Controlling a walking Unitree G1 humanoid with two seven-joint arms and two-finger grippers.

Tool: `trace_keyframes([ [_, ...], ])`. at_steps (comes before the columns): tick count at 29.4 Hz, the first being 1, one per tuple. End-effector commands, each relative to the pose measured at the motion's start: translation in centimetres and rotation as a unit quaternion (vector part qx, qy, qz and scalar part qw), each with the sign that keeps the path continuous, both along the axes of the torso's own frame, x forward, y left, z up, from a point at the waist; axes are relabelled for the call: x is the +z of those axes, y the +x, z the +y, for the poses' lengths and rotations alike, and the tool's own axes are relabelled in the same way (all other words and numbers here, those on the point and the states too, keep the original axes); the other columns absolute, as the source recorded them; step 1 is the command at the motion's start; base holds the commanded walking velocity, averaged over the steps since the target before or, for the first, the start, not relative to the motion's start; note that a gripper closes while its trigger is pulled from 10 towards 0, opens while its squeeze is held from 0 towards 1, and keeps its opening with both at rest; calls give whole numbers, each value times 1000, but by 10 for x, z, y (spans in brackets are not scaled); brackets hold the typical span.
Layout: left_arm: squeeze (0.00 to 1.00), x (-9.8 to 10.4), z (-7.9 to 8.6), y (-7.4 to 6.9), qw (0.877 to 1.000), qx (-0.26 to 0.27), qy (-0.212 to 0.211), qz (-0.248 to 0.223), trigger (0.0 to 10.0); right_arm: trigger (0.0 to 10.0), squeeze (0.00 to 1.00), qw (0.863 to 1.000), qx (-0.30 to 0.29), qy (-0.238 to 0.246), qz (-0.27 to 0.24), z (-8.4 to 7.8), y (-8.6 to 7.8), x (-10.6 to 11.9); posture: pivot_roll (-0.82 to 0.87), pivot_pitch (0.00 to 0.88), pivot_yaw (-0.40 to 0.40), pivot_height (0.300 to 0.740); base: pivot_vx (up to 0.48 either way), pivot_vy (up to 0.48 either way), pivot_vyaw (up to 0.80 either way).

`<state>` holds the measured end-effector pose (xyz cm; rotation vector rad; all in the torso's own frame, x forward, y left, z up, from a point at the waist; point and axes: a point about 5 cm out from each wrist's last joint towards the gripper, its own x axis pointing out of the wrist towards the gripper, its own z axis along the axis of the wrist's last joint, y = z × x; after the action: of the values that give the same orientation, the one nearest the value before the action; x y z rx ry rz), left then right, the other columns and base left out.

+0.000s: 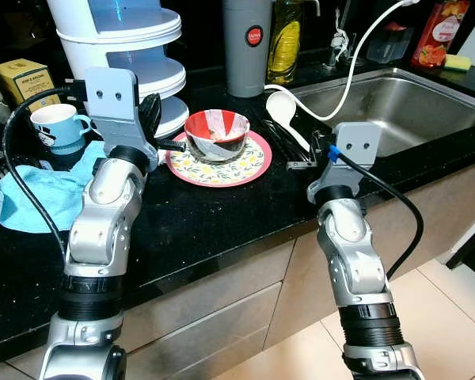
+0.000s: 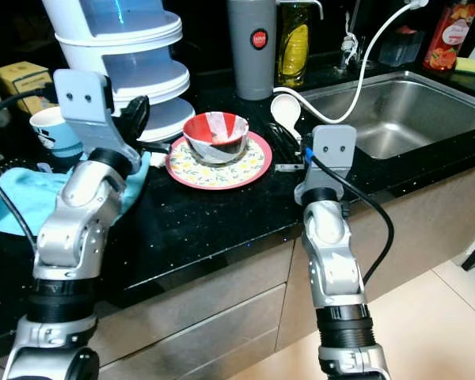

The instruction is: Kitchen organization

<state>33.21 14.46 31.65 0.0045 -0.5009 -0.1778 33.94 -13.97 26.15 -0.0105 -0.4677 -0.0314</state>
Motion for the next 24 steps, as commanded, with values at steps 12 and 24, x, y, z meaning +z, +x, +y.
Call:
trace_keyframes([
  [12,0,-4,2,0,1000,6,9,6,10000,10000,0,1000,-2,-10,7,1,0,-1,-30,87,7,740,0,0,330],
  [24,0,-4,2,0,1000,6,10,7,10000,10000,0,1000,-2,-10,8,1,1,-1,-28,92,7,740,0,0,794],
])
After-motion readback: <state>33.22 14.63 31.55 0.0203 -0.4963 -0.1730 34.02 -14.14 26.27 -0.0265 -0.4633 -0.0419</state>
